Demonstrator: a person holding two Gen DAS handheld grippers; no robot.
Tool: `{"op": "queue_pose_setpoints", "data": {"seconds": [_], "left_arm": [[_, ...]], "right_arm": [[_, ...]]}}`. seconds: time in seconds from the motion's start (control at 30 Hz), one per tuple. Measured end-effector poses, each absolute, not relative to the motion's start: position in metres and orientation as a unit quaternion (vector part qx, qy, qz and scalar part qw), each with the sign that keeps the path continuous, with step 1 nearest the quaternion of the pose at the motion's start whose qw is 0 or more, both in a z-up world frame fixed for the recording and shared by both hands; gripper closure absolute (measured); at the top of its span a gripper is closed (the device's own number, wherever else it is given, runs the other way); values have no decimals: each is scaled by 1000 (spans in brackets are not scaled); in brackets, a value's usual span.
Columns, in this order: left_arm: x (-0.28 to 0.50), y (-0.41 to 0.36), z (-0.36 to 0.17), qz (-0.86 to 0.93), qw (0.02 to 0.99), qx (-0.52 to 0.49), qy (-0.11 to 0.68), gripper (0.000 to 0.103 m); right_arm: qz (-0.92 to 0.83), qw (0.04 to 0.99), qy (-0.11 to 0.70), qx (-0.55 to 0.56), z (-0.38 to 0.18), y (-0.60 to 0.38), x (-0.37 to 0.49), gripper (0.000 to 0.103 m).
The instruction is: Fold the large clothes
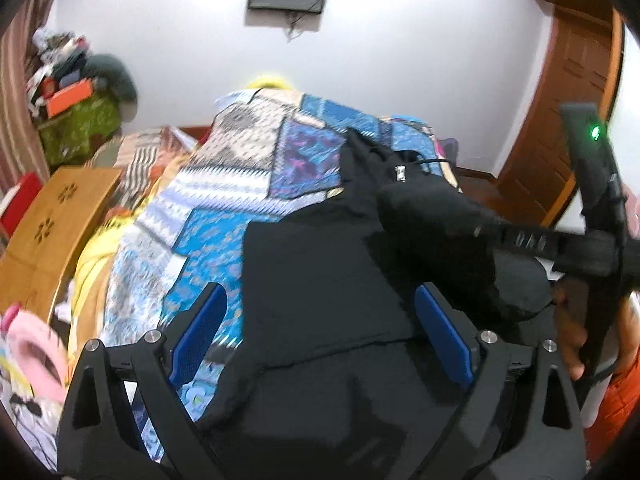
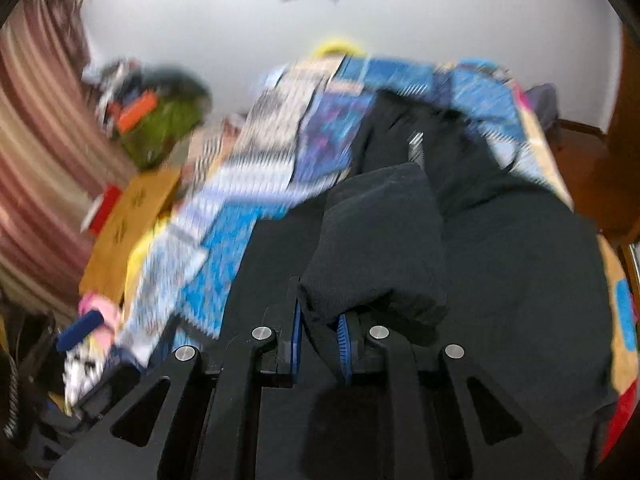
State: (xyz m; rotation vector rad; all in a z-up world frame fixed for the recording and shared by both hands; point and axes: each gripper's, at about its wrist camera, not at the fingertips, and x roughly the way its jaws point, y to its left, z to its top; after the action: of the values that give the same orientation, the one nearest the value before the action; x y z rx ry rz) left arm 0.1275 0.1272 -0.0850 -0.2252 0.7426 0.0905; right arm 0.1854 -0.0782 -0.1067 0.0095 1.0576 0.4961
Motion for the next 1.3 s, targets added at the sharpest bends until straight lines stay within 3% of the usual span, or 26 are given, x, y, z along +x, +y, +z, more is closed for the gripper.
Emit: {"op": "queue_pose_setpoints", "data": {"seconds": [0.07,0.13,0.2,0.53,0.67,0.83,1.0,1.1,1.2,1.23,1.27,1.3], "left_arm": [[124,137,-93,52,919,-123,371,8],[123,146,-102,58,912,-136,382,8],[124,152,-112,61,904,-153,394,8],[147,139,-144,33,876,-192,440,8],[164,110,-142,15,881,-160,445,8],[188,69,-145,-2,884,-99,457,8],[208,41,-162,4,884,-43,465,9],[220,30,-179,2,874,-17,486,27],[230,27,-191,6,866,1,501,60],[233,27,-193,8,864,3,504,77],[236,30,-192,10,865,-1,501,85],[237,33,-189,11,869,-8,495,86]], "right_arm": [[244,811,532,-10,-122,-67,183,80],[255,787,561,-12,-131,-60,181,60],[266,777,570,-6,-133,-64,177,50],[225,820,526,-21,-96,-120,167,47],[179,855,487,-23,-76,-159,168,30],[105,890,442,-37,-60,-213,165,28],[59,889,454,2,-73,-262,166,25],[39,881,471,26,-87,-284,168,25],[18,870,490,50,-103,-301,169,25],[13,866,497,58,-109,-306,169,25],[12,862,502,64,-112,-308,169,25],[13,860,506,69,-115,-314,167,25]]}}
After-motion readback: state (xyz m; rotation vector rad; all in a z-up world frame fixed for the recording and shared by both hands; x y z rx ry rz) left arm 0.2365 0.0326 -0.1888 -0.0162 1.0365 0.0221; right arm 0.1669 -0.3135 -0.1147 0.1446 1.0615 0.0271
